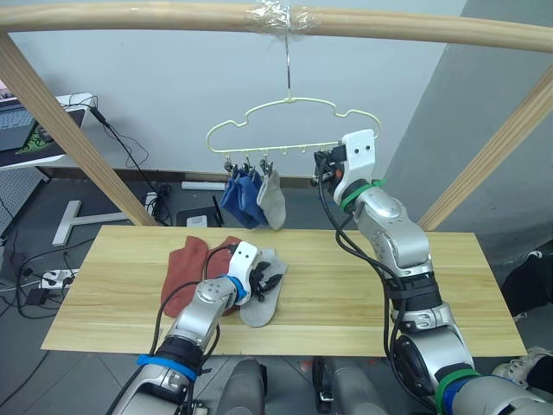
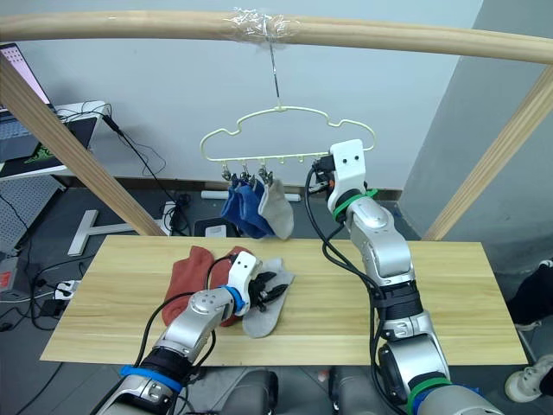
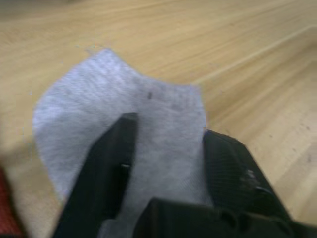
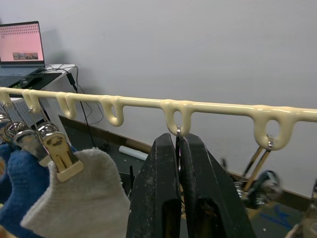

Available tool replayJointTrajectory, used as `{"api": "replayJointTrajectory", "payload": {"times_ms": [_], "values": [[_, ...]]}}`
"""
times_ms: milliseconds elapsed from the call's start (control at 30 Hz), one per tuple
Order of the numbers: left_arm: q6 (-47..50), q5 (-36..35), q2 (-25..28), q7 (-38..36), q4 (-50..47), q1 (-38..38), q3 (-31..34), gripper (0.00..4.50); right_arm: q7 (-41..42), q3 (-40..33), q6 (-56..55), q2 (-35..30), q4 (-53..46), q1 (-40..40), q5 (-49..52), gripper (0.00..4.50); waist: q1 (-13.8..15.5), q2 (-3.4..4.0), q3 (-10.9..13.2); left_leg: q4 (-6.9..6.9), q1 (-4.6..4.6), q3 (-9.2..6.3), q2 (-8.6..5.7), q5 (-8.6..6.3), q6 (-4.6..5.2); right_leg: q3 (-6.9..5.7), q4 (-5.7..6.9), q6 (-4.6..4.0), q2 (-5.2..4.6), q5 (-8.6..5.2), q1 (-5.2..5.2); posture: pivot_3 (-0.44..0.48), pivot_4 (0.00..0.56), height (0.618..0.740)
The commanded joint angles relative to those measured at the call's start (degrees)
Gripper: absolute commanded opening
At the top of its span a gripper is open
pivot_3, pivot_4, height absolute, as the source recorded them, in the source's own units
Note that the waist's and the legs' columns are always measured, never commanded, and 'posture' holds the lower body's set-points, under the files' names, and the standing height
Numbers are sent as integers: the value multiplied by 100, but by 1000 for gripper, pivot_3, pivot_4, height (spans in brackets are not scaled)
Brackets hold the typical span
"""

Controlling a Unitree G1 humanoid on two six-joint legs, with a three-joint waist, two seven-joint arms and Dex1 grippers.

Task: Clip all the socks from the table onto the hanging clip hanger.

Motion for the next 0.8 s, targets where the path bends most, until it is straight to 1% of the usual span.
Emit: {"api": "replayJointTrajectory", "payload": {"times_ms": [33, 133, 167, 233, 300, 367, 433, 500, 600, 667, 733, 800], "values": [[75, -2, 25, -143, -203, 254, 29, 1107, -24, -57, 23, -33, -183, 33, 39, 0, -9, 0, 0, 0, 0, 0, 0, 0, 0, 0, 0, 0, 0, 0, 0, 10, 231, 740], [66, 13, 9, -220, -344, 362, 37, 159, 11, -35, 17, -43, -188, 49, 32, 0, -10, 0, 0, 0, 2, -1, 1, 0, 0, -1, 1, 3, 1, -2, 1, 17, 227, 740], [41, 19, -1, -231, -383, 383, 41, 36, 27, -28, 18, -49, -192, 53, 33, 0, -10, 0, 0, 0, 2, -1, 1, 0, 0, -1, 0, 3, 1, -2, 1, 17, 227, 740], [-25, 6, -41, -227, -467, 409, 61, 36, 84, -21, 19, -85, -182, 50, 41, 0, -10, 0, 0, 0, 2, 0, 0, 0, 0, 1, 0, 3, 0, -2, 1, 22, 223, 740], [-180, -190, -160, -261, -779, 459, 179, 36, 190, -65, 137, -158, -212, 20, 127, 0, -4, 0, 0, 0, 1, 0, 0, 0, 0, 0, 0, 3, 0, -2, 1, 22, 223, 740], [-359, -303, -234, -303, -1159, 496, 232, 36, 243, -310, 510, -177, -250, -61, 419, 0, 1, 0, 0, 0, -2, 0, -1, 0, 0, 0, -2, 2, -1, -1, 1, 19, 218, 740], [-686, -299, -208, -392, -1578, 555, 209, 36, 183, -748, 1184, -175, -254, -217, 893, 0, 15, 0, 0, 0, -4, -2, 0, 0, 0, -2, -3, -1, -2, 1, 1, 16, 212, 740], [-852, -484, -282, -415, -1999, 613, 323, 36, 177, -1032, 1805, -280, -248, -356, 1237, 0, 27, 0, 0, 1, -5, -5, 1, 0, 0, -3, -2, -4, -2, 2, 1, 15, 211, 740], [-1445, -247, -159, -422, -2349, 603, 266, 36, 221, -1303, 2533, -438, -272, -495, 1657, 0, 41, 1, -2, 1, 0, -5, 0, 0, 0, -3, -4, -11, -3, 6, 7, 14, 206, 740], [-1985, 110, -4, -393, -2405, 564, 139, 36, 181, -1464, 2886, -527, -286, -571, 1870, 0, 40, 2, -2, 0, 1, -3, 0, 0, 0, -1, -4, -5, -2, 3, 7, 16, 205, 740], [-2313, 279, 41, -336, -2433, 517, 81, 36, 140, -1602, 3193, -616, -244, -644, 2045, 0, 43, 7, -5, -2, 0, -3, -1, 0, 0, -2, -5, -3, -1, 1, 7, 14, 199, 740], [-2576, 373, 23, -286, -2570, 445, 41, 36, -20, -1939, 3754, -642, -133, -805, 2331, 0, 50, 7, -5, -1, -2, -2, -3, 0, 1, -1, -7, 0, -2, 0, 7, 14, 199, 740]]}}
